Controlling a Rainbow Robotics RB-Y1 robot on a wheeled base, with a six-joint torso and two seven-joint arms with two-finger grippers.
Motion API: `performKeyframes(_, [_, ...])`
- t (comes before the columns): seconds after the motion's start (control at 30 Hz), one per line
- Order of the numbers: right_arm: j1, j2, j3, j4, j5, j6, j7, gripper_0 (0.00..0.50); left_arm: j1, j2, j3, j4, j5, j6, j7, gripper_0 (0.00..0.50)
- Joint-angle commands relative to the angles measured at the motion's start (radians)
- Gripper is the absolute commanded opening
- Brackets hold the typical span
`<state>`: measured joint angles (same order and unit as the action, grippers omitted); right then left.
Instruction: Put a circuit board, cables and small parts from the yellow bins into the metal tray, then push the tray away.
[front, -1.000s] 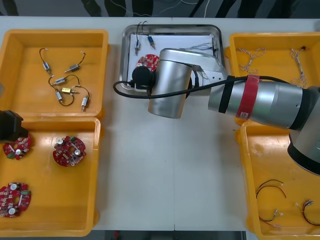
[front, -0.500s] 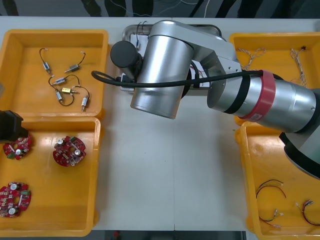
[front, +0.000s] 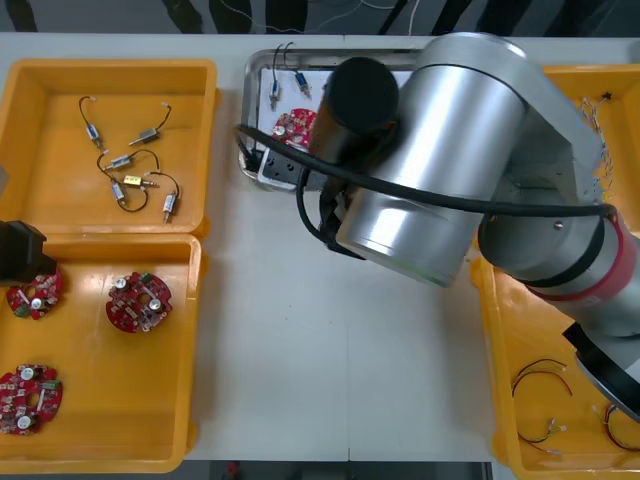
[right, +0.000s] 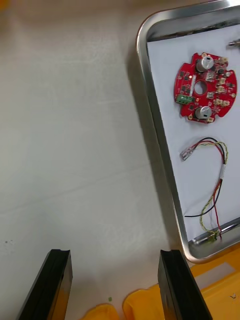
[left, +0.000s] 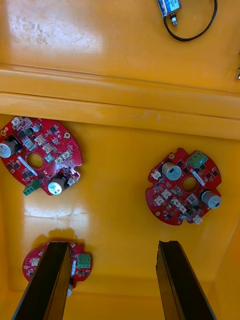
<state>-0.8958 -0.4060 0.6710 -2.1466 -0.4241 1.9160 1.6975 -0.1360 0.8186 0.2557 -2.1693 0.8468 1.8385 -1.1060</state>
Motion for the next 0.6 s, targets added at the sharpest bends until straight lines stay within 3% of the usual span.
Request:
performKeyframes(0.03, [0.063,-0.002,-0.099,-0.091,0.018,0.004,-0.018,0.500,0.016,0.045,0.031,-0.029,0.006,-0.010,-0.041,0.500])
performKeyframes(0.6, [0.380,-0.080,-0.663,-0.145,-0.121,0.004,-0.050,0.500,0.016,0.045,0.031,-0.029,0.006,-0.010,-0.041,0.500])
